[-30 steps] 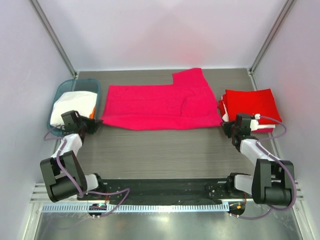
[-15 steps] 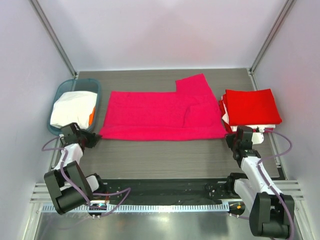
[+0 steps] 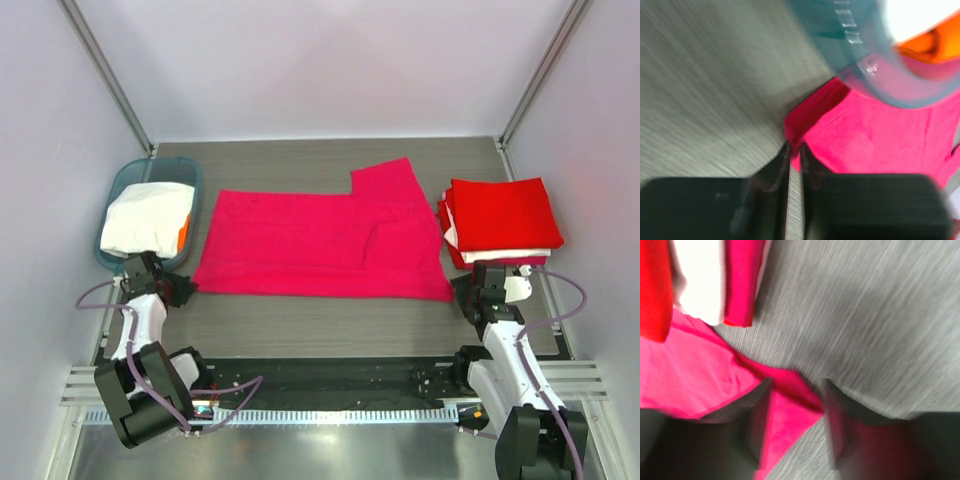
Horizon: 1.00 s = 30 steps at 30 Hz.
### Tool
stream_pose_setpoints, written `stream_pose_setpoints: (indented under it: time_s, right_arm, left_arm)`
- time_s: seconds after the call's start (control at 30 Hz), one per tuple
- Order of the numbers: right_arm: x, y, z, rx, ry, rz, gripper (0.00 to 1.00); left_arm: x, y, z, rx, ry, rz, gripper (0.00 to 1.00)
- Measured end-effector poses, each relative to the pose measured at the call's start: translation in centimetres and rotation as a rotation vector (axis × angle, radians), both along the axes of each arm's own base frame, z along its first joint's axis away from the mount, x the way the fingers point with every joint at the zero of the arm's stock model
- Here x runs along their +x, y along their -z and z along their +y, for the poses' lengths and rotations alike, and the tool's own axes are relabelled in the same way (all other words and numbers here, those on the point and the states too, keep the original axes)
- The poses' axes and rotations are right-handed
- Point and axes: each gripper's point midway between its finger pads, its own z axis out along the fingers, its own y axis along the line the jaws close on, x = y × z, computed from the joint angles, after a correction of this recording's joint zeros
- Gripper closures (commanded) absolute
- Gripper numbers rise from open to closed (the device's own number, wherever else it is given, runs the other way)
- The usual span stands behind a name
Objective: Fold and stack the t-shirts
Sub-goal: Flatten the tshirt out
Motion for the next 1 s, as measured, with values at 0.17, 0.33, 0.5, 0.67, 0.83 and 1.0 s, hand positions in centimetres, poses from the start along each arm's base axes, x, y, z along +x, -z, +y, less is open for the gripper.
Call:
stream_pose_setpoints:
  time_s: [0.17,0.33,0.5,0.67,0.83,1.0]
  right_arm:
    - [-0.6,-0.5,-0.5,-0.03,0.009,-0.001,0.39]
    - [0.9,-4.3,-0.8,-0.088,-0.044,-0.061,0.43]
    - [4.0,-9.0,0.0,-0.138,-0.172,-0.124,0.49]
    - [7.1,-10.0,3.1,-0.156,-0.391,-0.111,0.54]
    - [10.4,-9.3,7.7,-0.197,-0.606,-0.032,0.73]
    - [13.5,-7.6,9.9,-0.232,-0.708,0.041,0.99]
  left_arm:
    - [-0.8,1.0,0.0,-0.011,-0.011,0.059,0.72]
    - [-0.5,-1.7,0.0,0.039,-0.005,-0.033,0.4]
    - [1.6,-9.4,0.0,0.152,0.029,-0.206,0.26]
    - [5.1,-16.1,-4.4,0.2,0.206,-0.327,0.3]
    - [8.4,-17.7,-14.6,0.205,0.52,-0.343,0.31]
    - [11.8,-15.3,-22.5,0.186,0.722,-0.289,0.33]
